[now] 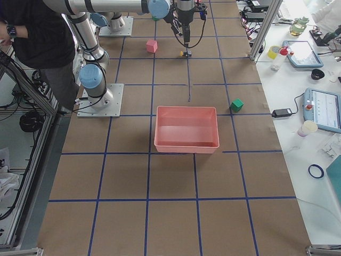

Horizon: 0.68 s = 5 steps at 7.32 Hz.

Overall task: Align button upright
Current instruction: 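Raise the right gripper away while the left gripper reaches to the switch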

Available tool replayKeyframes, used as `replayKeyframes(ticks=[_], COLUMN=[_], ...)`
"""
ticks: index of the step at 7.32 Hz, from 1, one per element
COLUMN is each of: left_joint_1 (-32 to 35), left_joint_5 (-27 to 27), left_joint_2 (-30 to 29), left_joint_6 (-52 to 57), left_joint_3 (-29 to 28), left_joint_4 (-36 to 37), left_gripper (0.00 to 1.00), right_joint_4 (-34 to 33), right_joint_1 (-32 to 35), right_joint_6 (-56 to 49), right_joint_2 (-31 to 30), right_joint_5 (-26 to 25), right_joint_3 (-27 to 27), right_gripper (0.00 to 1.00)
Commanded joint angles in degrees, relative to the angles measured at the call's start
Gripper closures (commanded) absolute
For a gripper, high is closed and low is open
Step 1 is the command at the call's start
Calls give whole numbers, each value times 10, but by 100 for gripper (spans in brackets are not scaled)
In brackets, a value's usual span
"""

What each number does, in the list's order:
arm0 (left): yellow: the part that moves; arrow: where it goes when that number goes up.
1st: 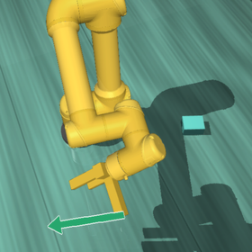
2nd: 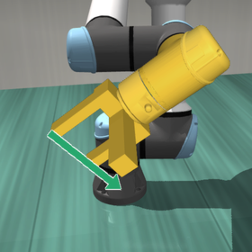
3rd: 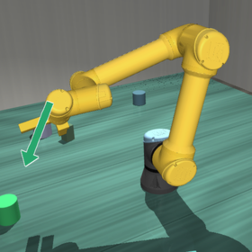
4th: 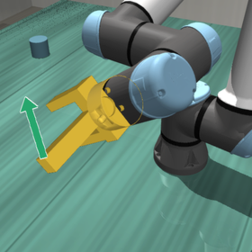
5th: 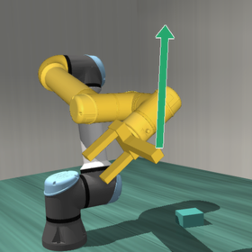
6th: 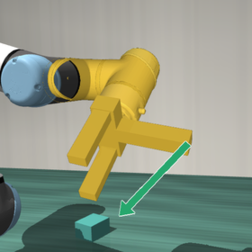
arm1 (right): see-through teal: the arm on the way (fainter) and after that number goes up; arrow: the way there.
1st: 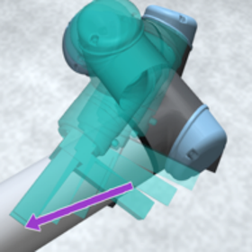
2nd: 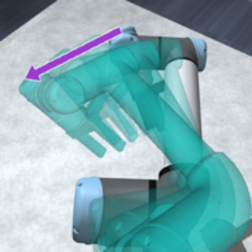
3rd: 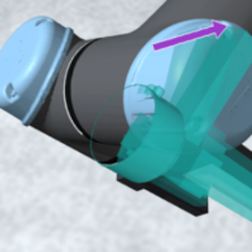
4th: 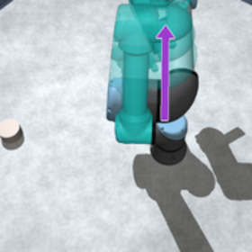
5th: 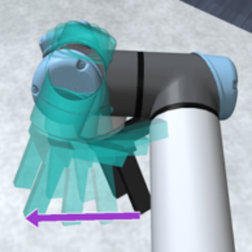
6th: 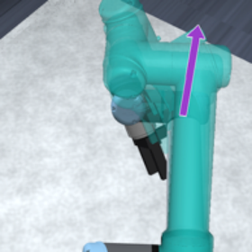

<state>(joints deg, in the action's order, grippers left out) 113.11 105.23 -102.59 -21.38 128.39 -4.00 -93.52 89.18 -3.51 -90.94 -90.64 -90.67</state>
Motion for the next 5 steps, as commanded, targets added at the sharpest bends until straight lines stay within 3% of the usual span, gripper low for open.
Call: replayKeyframes(ticks=[1, 5], left_joint_1=[49, 75], left_joint_5=[58, 67], left_joint_2=[-64, -161], left_joint_6=[-63, -106], left_joint_3=[5, -42], left_joint_4=[43, 101], left_gripper=[2, 4], right_joint_4=[0, 0], right_joint_1=[-1, -1], right_joint_6=[0, 0], right_joint_2=[1, 1], right_joint_5=[0, 1], right_joint_3=[0, 0], right_gripper=[0, 0])
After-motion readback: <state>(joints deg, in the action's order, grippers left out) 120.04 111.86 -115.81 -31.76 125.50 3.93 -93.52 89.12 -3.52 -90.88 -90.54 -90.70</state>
